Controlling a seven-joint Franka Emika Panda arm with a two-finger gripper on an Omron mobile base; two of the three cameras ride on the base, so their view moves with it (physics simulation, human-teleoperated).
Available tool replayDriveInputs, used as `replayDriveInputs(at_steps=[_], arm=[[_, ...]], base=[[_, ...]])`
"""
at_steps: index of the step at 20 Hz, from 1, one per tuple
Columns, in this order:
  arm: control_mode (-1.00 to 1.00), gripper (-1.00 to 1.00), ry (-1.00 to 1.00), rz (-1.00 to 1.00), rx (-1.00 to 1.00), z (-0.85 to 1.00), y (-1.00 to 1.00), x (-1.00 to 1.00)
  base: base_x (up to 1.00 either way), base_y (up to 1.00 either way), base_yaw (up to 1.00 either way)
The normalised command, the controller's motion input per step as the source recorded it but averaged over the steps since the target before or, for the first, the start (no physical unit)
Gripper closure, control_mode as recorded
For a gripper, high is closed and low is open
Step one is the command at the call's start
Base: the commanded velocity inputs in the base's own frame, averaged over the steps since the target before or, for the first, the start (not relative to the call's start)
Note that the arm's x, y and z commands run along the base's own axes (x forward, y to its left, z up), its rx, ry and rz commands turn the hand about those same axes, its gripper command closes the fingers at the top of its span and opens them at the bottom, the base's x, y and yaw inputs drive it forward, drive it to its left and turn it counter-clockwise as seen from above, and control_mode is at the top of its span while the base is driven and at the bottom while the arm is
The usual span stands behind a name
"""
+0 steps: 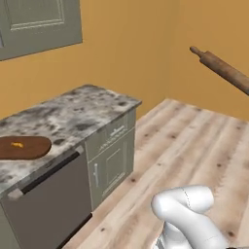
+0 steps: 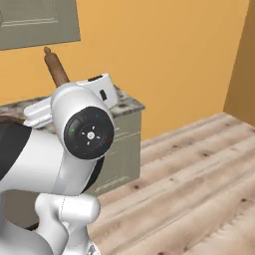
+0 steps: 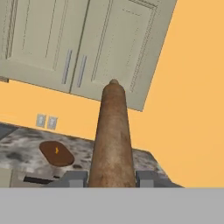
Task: Open the cabinet, retrieve the rolling pin, and place it next to the meat on the cutting board to prepare for tenderizing.
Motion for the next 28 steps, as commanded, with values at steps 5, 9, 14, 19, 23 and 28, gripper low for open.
replayDriveInputs(at_steps=[5, 9, 14, 19, 23, 28], arm=[[1.00, 1.00, 0.00, 0.00, 0.00, 0.00, 0.00, 0.00], [1.00, 1.00, 0.00, 0.00, 0.00, 0.00, 0.00, 0.00], [1.00, 1.00, 0.00, 0.00, 0.00, 0.00, 0.00, 0.00], [1.00, 1.00, 0.00, 0.00, 0.00, 0.00, 0.00, 0.00], [1.00, 1.00, 0.00, 0.00, 0.00, 0.00, 0.00, 0.00], [1.00, 1.00, 0.00, 0.00, 0.00, 0.00, 0.00, 0.00]], base=[[0.00, 0.21, 0.45], [0.02, 0.21, 0.46], [0.06, 0.20, 0.46], [0.28, 0.09, 0.47], [0.66, 0.00, 0.44], [0.70, -0.01, 0.37]])
